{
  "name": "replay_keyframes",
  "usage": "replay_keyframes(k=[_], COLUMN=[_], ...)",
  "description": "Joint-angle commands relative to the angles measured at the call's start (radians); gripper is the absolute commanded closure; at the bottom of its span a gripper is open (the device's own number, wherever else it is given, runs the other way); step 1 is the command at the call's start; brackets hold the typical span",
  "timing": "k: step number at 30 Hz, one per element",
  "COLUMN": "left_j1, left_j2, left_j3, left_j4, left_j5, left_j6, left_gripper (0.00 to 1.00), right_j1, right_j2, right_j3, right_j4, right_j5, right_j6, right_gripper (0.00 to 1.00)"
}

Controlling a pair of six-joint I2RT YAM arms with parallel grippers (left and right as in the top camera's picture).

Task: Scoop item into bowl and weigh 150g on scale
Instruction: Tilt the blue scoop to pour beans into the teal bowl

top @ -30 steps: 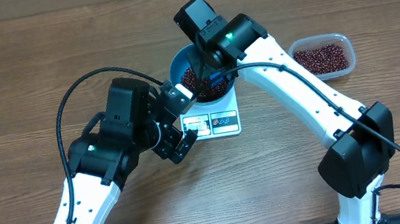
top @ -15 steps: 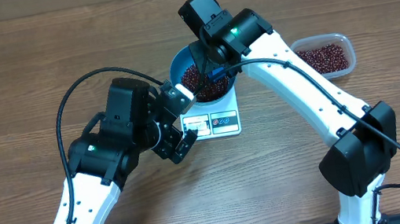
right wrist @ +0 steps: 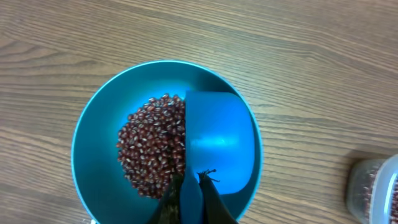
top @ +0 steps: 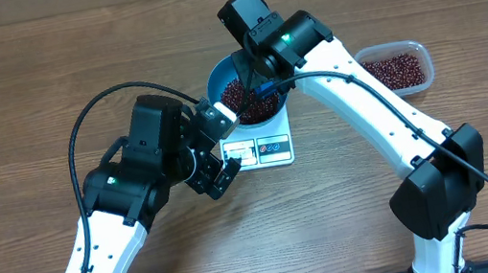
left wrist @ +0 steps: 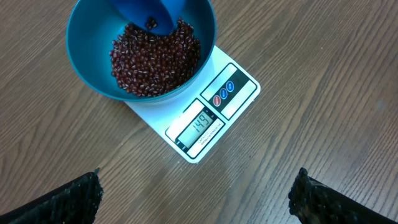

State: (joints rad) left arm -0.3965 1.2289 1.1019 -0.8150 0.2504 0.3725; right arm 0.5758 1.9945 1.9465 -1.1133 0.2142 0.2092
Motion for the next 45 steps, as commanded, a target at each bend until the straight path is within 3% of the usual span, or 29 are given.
replay_keyframes(k=[1, 45], left_j1=[0.005, 0.005], left_j2=[0.0, 0.0], left_j3=[0.006, 0.006], left_j4=[0.003, 0.003], left_j5=[0.001, 0.001], left_j6=[-0.006, -0.006], left_gripper=[0.0, 0.0], right_j1=[-0.003, 0.012], right_j2=[-0.056, -0.113], right_j3=[0.033, 0.039], right_j4=[-0.002, -0.041], right_j5=[0.059, 0.026], right_j6=[-0.002, 0.0], right_gripper=[0.96, 0.96])
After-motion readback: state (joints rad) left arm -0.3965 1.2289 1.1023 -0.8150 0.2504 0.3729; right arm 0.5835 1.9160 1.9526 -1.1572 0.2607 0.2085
